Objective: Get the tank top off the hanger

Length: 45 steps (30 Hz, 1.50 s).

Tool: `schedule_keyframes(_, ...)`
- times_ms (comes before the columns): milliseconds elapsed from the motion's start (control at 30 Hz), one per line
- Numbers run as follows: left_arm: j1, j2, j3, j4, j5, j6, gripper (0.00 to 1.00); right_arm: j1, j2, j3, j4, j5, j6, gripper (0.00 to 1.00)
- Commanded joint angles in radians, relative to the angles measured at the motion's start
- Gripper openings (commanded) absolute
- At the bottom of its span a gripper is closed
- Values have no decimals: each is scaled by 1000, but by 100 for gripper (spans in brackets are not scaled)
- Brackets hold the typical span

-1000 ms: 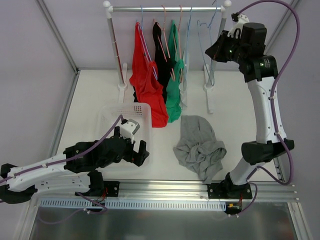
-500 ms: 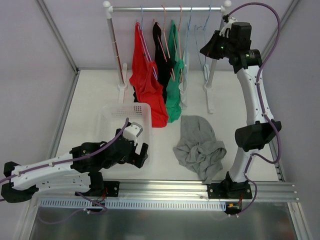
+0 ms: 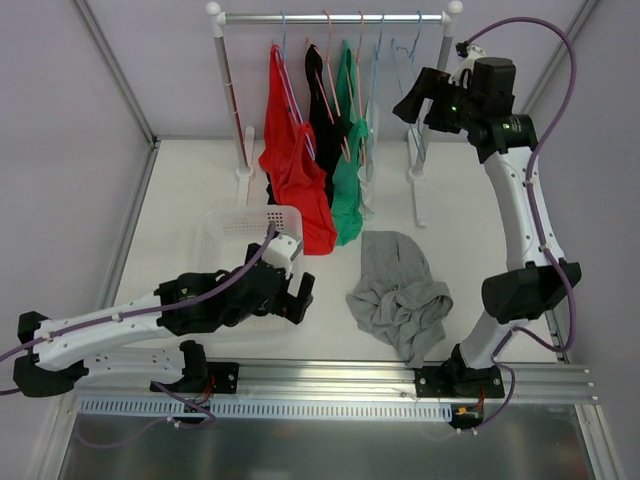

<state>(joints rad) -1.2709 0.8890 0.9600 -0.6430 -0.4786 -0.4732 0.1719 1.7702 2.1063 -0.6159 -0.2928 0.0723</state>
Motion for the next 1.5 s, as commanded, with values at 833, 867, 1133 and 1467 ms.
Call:
schedule_keyframes(833, 21, 1312, 786, 310, 328, 159, 99, -126, -1473, -824, -456, 219, -146, 99)
schedule_keyframes(867, 18, 1343, 792, 309, 362, 147, 99, -126, -1480, -827, -459, 216, -146, 100)
schedule_keyframes(1133, -5, 1319, 703, 310, 312, 28, 8, -124, -1525, -858, -443, 162, -131, 99)
schedule_keyframes(1467, -12, 855, 669, 249, 224, 160, 0, -126, -1551, -850, -409, 142, -105, 99)
